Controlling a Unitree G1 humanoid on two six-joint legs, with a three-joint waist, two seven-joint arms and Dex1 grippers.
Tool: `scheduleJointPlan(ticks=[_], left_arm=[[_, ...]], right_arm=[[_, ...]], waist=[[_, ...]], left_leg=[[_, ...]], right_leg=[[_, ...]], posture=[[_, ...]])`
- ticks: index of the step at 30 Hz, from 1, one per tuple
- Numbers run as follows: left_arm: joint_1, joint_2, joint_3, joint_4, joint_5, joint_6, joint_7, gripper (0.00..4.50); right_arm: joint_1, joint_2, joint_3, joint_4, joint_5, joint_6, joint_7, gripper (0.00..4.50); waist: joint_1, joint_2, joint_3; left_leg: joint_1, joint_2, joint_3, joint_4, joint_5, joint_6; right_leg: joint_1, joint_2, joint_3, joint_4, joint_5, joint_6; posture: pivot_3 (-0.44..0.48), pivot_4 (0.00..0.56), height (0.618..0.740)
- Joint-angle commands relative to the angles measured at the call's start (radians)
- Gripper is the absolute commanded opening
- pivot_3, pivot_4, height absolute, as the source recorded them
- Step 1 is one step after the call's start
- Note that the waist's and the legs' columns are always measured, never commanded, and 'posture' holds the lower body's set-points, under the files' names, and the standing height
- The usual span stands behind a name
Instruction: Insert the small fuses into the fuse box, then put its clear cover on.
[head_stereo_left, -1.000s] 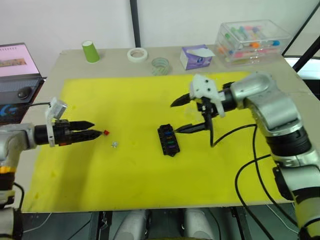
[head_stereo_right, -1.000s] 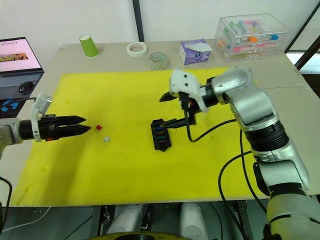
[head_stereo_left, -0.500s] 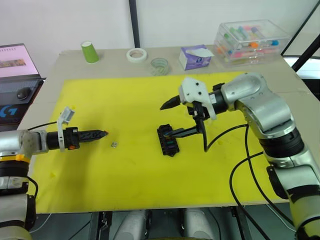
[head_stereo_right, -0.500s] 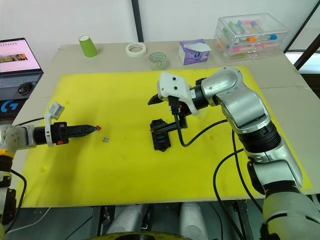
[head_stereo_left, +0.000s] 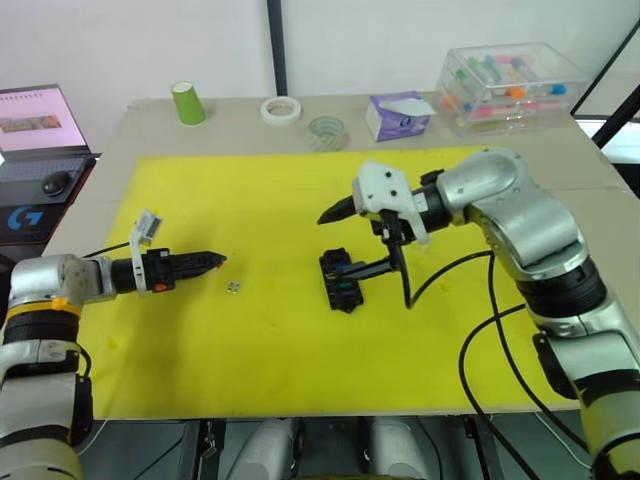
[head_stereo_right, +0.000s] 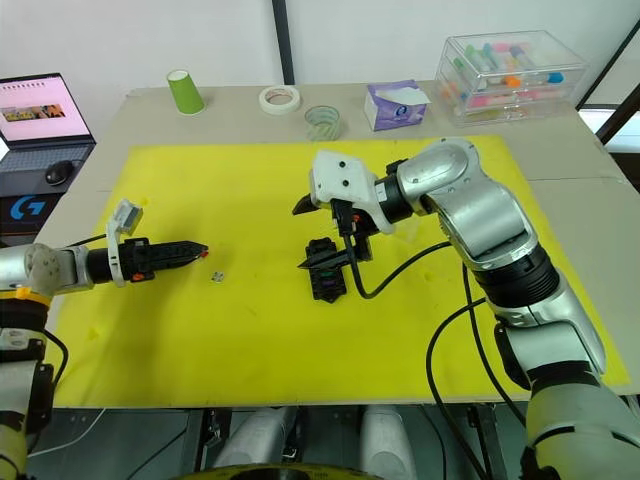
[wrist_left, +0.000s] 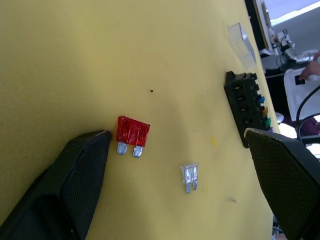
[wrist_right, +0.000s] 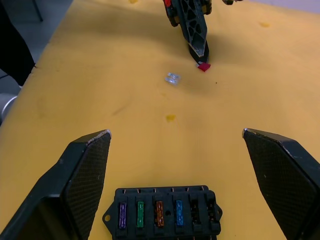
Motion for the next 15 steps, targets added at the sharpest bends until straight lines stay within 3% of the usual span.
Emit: scheduleJointPlan(ticks=[1,7,14,15], left_arm=[[-0.003,-0.021,-0.032,0.005,0.016,-0.012,-0.008,4.5],[0.01,-0.019,-0.028,0.002,0.03,-0.019,-0.009,2.44],[0.031,-0.011,-0.014,0.012,0.047,-0.047,0.001,2.44],[0.032,-0.012,-0.009,0.014,0.047,-0.048,0.008,2.25]], right_arm=[[-0.007,-0.009,-0.012,-0.035,0.006,-0.009,-0.008,4.45],[-0.003,-0.011,-0.009,-0.037,0.004,-0.009,-0.012,4.5],[-0.004,-0.004,0.001,-0.03,-0.001,-0.021,-0.014,4.5],[-0.004,-0.002,0.003,-0.029,-0.002,-0.022,-0.014,4.5]], waist=[[0.004,0.0,0.0],[0.004,0.0,0.0],[-0.01,0.0,0.0],[-0.01,0.0,0.0]], left_leg=[[0.0,0.0,0.0,0.0,0.0,0.0],[0.0,0.0,0.0,0.0,0.0,0.0],[0.0,0.0,0.0,0.0,0.0,0.0],[0.0,0.0,0.0,0.0,0.0,0.0]], right_leg=[[0.0,0.0,0.0,0.0,0.0,0.0],[0.0,0.0,0.0,0.0,0.0,0.0],[-0.001,0.0,0.0,0.0,0.0,0.0],[-0.001,0.0,0.0,0.0,0.0,0.0]], posture=[[0.0,0.15,0.74],[0.0,0.15,0.74],[0.0,0.15,0.74],[0.0,0.15,0.74]])
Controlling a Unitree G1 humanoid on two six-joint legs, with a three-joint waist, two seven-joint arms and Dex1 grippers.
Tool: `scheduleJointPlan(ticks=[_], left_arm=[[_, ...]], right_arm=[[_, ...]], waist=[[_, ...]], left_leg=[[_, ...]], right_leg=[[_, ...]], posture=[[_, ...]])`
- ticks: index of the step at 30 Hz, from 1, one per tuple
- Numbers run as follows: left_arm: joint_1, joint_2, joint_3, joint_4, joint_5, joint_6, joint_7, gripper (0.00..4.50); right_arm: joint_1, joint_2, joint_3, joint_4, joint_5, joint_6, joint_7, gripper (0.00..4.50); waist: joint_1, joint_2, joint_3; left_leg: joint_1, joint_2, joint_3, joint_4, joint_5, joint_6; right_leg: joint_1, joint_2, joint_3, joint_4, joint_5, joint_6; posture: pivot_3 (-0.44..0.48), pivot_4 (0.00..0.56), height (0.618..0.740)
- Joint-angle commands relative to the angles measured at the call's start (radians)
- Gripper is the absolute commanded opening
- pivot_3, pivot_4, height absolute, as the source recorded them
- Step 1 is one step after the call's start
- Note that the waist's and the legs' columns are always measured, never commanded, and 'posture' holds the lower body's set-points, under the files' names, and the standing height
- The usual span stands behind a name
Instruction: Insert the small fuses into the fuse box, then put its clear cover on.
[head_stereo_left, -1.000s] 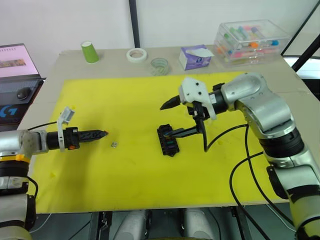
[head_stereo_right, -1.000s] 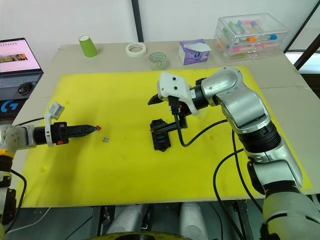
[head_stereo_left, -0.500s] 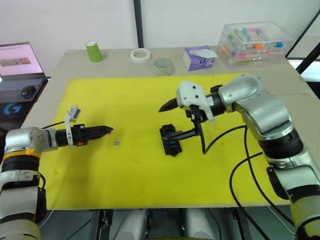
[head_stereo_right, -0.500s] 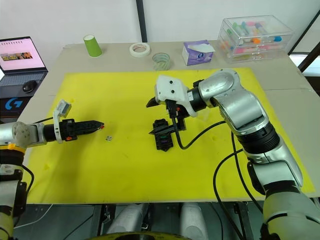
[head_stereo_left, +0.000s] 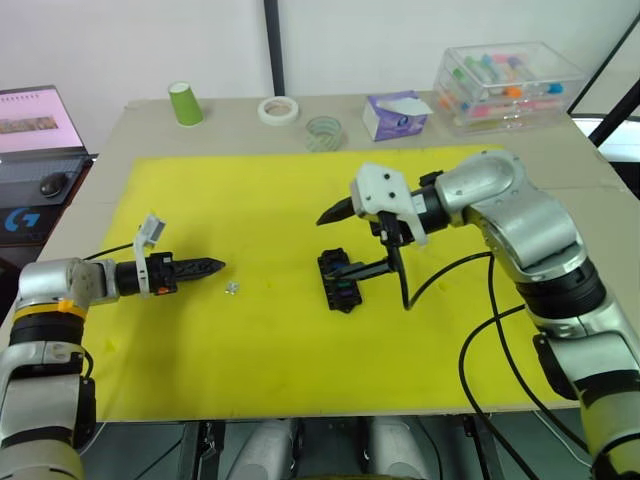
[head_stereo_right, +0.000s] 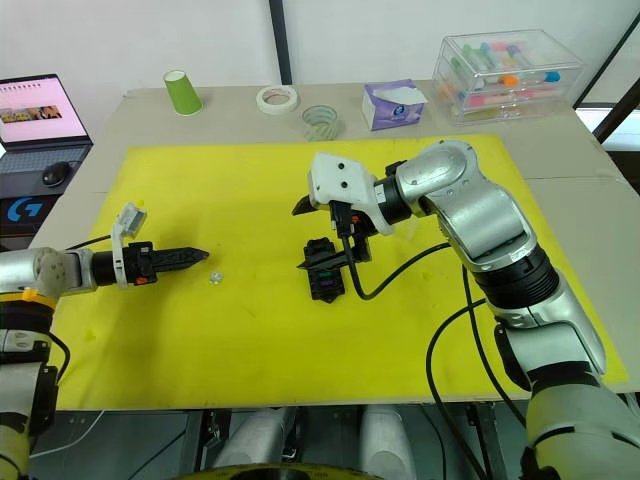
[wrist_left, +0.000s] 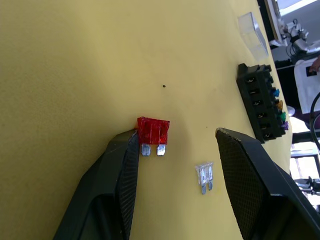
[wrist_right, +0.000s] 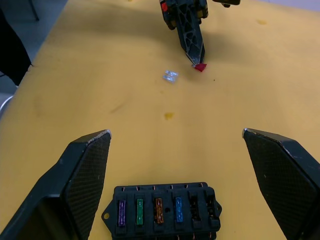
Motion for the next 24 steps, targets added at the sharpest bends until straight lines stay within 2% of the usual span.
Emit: scheduleJointPlan(ticks=[1,7,19,24], left_arm=[[0.019,-0.004,0.002,0.007,0.009,-0.004,0.018,2.05],[0.034,0.001,0.007,0.009,0.008,-0.015,0.023,0.04],[0.053,0.003,0.025,0.025,0.01,-0.05,0.041,0.04],[0.071,0.01,0.09,-0.047,-0.036,-0.081,0.031,0.04]], right_arm=[[-0.008,0.0,-0.001,-0.028,-0.001,-0.023,-0.003,4.5],[-0.009,0.002,0.007,-0.024,-0.002,-0.03,-0.005,4.5],[-0.007,-0.004,0.014,-0.027,0.001,-0.033,-0.008,4.5],[-0.008,-0.008,0.012,-0.026,0.002,-0.029,-0.008,4.5]], waist=[[0.0,0.0,0.0],[-0.003,0.0,0.0],[-0.007,0.0,0.0],[-0.009,0.0,0.0]], left_leg=[[0.0,0.0,0.0,0.0,0.0,0.0],[0.0,0.0,0.0,0.0,0.0,0.0],[0.0,0.001,0.0,-0.001,0.0,0.0],[0.0,0.001,0.0,-0.001,0.0,0.0]], right_leg=[[0.0,0.0,0.0,0.0,0.0,0.0],[0.0,0.0,0.0,0.0,0.0,0.0],[-0.001,0.0,0.0,0.0,0.0,0.0],[-0.001,0.0,0.0,0.0,0.0,0.0]], posture=[[0.0,0.15,0.74],[0.0,0.15,0.74],[0.0,0.15,0.74],[0.0,0.15,0.74]])
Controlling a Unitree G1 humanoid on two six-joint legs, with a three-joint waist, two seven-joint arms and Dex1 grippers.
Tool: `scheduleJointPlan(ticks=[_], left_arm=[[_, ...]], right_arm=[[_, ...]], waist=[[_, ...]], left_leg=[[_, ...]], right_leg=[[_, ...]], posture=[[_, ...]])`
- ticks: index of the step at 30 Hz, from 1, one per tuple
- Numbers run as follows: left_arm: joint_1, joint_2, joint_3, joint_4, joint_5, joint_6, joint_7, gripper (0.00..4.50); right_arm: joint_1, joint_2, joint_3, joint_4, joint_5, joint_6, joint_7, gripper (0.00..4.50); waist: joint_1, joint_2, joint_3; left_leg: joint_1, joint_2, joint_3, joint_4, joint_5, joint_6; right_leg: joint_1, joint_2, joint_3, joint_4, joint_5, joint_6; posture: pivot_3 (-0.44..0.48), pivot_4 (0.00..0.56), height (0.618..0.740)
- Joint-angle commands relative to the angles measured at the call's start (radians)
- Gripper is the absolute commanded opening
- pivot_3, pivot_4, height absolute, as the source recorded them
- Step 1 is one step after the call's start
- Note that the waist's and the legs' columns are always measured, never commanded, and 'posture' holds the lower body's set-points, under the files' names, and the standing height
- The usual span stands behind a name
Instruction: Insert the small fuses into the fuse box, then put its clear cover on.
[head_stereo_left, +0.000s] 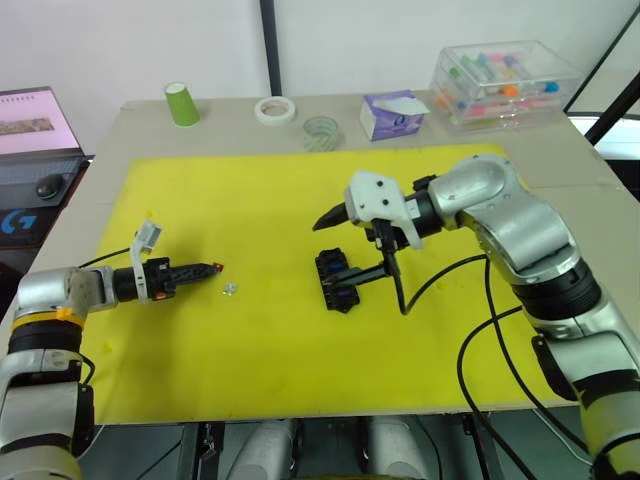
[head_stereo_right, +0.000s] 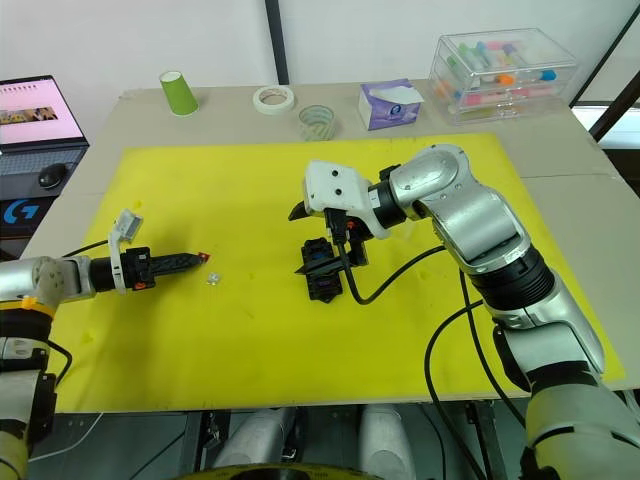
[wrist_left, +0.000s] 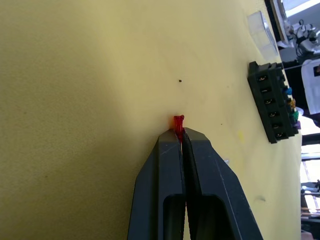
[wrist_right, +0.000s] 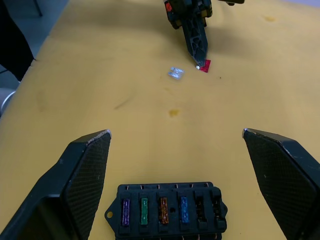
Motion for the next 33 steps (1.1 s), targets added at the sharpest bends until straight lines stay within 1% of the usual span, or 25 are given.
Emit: scheduleJointPlan(ticks=[1,3,6,9,12,14,16,20,22,23,28,33], left_arm=[[0.017,0.011,0.082,-0.068,-0.042,-0.015,0.019,0.04],[0.037,0.019,0.134,-0.162,-0.086,-0.008,0.029,0.04],[0.095,0.022,0.218,-0.389,-0.178,0.017,0.048,0.04],[0.142,-0.013,0.265,-0.63,-0.276,0.038,0.098,0.04],[0.159,-0.07,0.253,-0.854,-0.333,-0.003,0.171,0.04],[0.152,-0.125,0.226,-0.951,-0.321,-0.078,0.219,0.04],[0.148,-0.17,0.206,-0.999,-0.318,-0.136,0.243,0.04],[0.147,-0.192,0.133,-1.049,-0.289,-0.204,0.274,0.04],[0.139,-0.203,0.112,-1.049,-0.278,-0.242,0.286,0.0],[0.137,-0.204,0.101,-1.048,-0.278,-0.251,0.288,0.0],[0.134,-0.2,0.057,-1.038,-0.272,-0.294,0.286,0.0],[0.131,-0.188,0.037,-1.021,-0.265,-0.321,0.284,0.0]], right_arm=[[-0.008,-0.012,-0.022,-0.026,0.005,-0.005,-0.001,4.5],[-0.009,-0.017,-0.03,-0.027,0.013,0.01,-0.002,4.5],[-0.02,-0.02,-0.059,-0.022,0.045,0.052,-0.007,4.5],[-0.048,-0.008,-0.109,-0.017,0.112,0.144,-0.023,4.5],[-0.082,0.013,-0.159,-0.005,0.178,0.264,-0.062,4.5],[-0.108,0.015,-0.188,0.0,0.236,0.356,-0.068,4.5],[-0.128,0.013,-0.211,-0.004,0.289,0.429,-0.073,4.5],[-0.142,0.002,-0.214,-0.021,0.336,0.486,-0.09,4.5],[-0.147,0.005,-0.223,-0.031,0.365,0.511,-0.097,4.03],[-0.149,0.006,-0.223,-0.035,0.372,0.516,-0.103,3.89],[-0.153,0.012,-0.213,-0.038,0.394,0.532,-0.141,2.28],[-0.155,0.016,-0.214,-0.032,0.409,0.538,-0.164,2.28]], waist=[[0.0,0.0,0.0],[0.0,0.0,0.0],[0.001,0.0,0.0],[0.004,0.0,0.0],[0.006,0.0,0.0],[0.009,0.0,0.0],[0.008,0.0,0.0],[0.007,-0.001,0.0],[0.007,-0.001,0.0],[0.008,-0.001,0.0],[0.01,-0.001,0.0],[0.009,-0.001,0.0]], left_leg=[[0.0,0.0,0.0,0.0,0.0,0.0],[0.0,0.001,0.0,0.0,0.0,0.0],[0.0,0.001,0.0,0.0,0.0,0.0],[-0.001,0.001,0.0,0.0,0.0,0.0],[0.0,0.001,0.0,0.0,0.0,0.0],[0.0,0.001,0.0,0.0,0.0,0.0],[0.0,0.001,0.0,0.0,0.0,0.0],[0.0,0.002,0.001,-0.001,0.0,0.0],[0.0,0.002,0.002,-0.001,0.0,0.0],[0.0,0.002,0.002,-0.001,0.0,0.0],[0.0,0.002,0.002,-0.001,0.0,0.0],[0.0,0.002,0.002,-0.001,0.0,0.0]], right_leg=[[0.0,0.0,0.0,0.0,0.0,0.0],[0.0,0.0,0.0,0.0,0.0,0.0],[0.0,0.0,0.0,-0.001,0.0,0.0],[0.0,-0.001,0.001,-0.002,0.0,0.0],[0.001,-0.001,0.001,-0.003,0.0,0.0],[0.002,-0.001,0.001,-0.004,0.0,0.0],[0.002,-0.001,0.001,-0.004,0.0,0.0],[0.002,0.0,0.001,-0.006,0.0,0.0],[0.002,0.0,0.001,-0.006,0.0,0.0],[0.002,0.0,0.001,-0.006,0.0,0.0],[0.003,0.0,0.001,-0.007,0.0,0.0],[0.003,0.0,0.001,-0.007,0.0,0.0]], posture=[[0.0,0.15,0.74],[0.0,0.15,0.74],[0.0,0.15,0.74],[0.0,0.15,0.74],[0.0,0.15,0.74],[0.0,0.15,0.74],[0.0,0.15,0.74],[0.0,0.15,0.74],[0.0,0.15,0.74],[0.0,0.15,0.74],[0.0,0.15,0.74],[0.0,0.15,0.74]])
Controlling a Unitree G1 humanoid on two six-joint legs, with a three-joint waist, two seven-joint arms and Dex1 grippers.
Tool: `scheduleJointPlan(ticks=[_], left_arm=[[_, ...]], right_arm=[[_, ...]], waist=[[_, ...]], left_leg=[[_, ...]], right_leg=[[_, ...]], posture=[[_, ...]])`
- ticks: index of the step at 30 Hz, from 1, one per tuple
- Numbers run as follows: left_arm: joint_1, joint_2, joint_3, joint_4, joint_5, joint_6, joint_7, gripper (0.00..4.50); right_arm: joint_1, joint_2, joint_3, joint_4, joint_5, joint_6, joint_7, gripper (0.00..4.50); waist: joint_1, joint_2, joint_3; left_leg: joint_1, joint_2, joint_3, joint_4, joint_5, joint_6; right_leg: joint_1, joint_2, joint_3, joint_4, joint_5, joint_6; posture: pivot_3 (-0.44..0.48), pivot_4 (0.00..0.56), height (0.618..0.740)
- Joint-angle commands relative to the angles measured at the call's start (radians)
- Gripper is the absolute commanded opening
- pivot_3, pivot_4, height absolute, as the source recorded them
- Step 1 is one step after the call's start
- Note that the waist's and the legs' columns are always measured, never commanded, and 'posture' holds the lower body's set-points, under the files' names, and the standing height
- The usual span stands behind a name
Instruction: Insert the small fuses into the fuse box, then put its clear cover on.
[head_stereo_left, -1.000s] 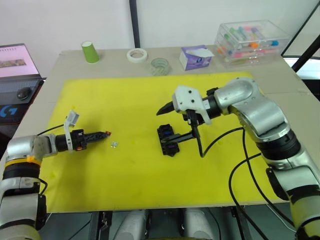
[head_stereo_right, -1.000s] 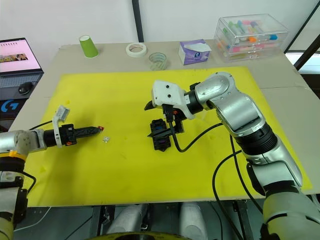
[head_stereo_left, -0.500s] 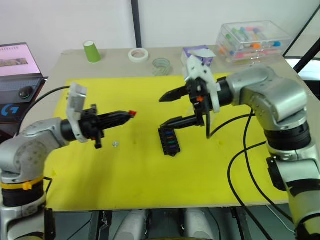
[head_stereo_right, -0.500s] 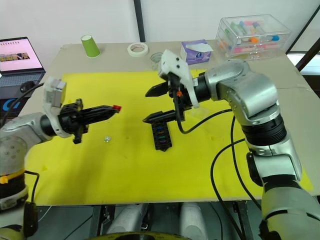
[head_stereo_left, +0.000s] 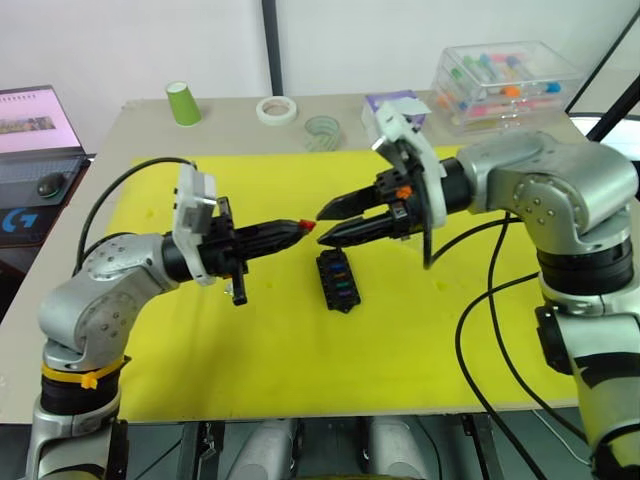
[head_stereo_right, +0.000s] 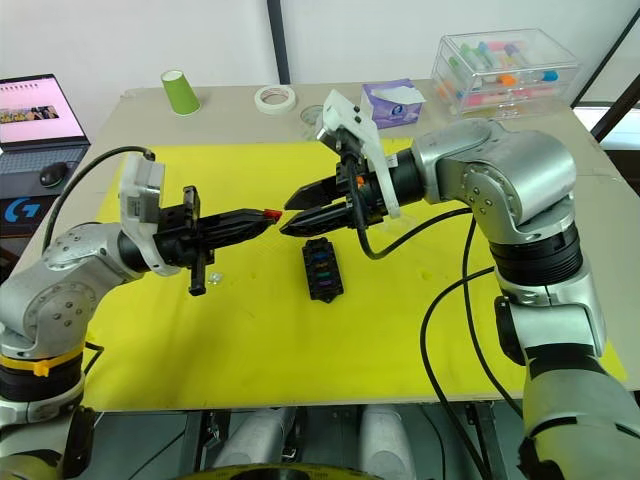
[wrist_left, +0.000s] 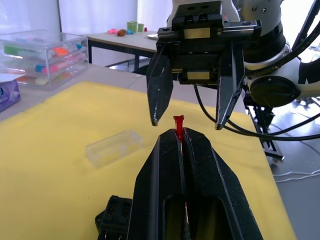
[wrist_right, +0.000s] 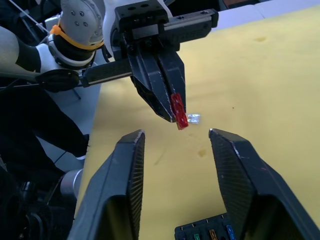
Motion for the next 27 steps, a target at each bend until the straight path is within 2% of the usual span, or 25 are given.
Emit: scheduleJointPlan(ticks=[1,5,8,10,27], left_arm=[[-0.019,0.014,-0.012,-0.004,0.007,-0.033,-0.001,0.0],[-0.01,0.024,-0.031,-0.003,0.018,-0.05,-0.007,0.0],[-0.007,0.029,-0.035,-0.003,0.021,-0.051,-0.006,0.0],[-0.005,0.032,-0.035,-0.003,0.02,-0.053,-0.005,0.0],[-0.001,0.036,-0.038,-0.001,0.015,-0.06,-0.003,0.0]], right_arm=[[-0.031,0.006,-0.025,-0.021,0.031,-0.001,-0.014,2.28],[-0.032,0.008,-0.024,-0.018,0.049,-0.006,-0.019,2.28],[-0.033,0.007,-0.019,-0.018,0.054,-0.009,-0.021,1.51],[-0.033,0.005,-0.014,-0.02,0.054,-0.011,-0.02,0.81],[-0.023,-0.009,0.026,-0.019,0.034,-0.064,-0.012,0.81]], waist=[[0.0,0.0,0.0],[0.0,0.0,0.0],[0.0,0.0,0.0],[0.0,0.0,0.0],[0.0,0.0,0.0]], left_leg=[[0.0,0.0,0.0,0.0,0.0,0.0],[0.0,0.0,0.0,0.0,0.0,0.0],[0.0,0.0,0.0,0.0,0.0,0.0],[0.0,0.0,0.0,0.0,0.0,0.0],[0.0,0.0,0.0,0.0,0.0,0.0]], right_leg=[[0.0,0.0,0.0,0.0,0.0,0.0],[0.0,0.0,0.0,0.0,0.0,0.0],[0.0,0.0,0.0,0.0,0.0,0.0],[0.0,0.0,0.0,0.0,0.0,0.0],[0.0,0.0,0.0,0.0,0.0,0.0]], posture=[[0.0,0.15,0.74],[0.0,0.15,0.74],[0.0,0.15,0.74],[0.0,0.15,0.74],[0.0,0.15,0.74]])
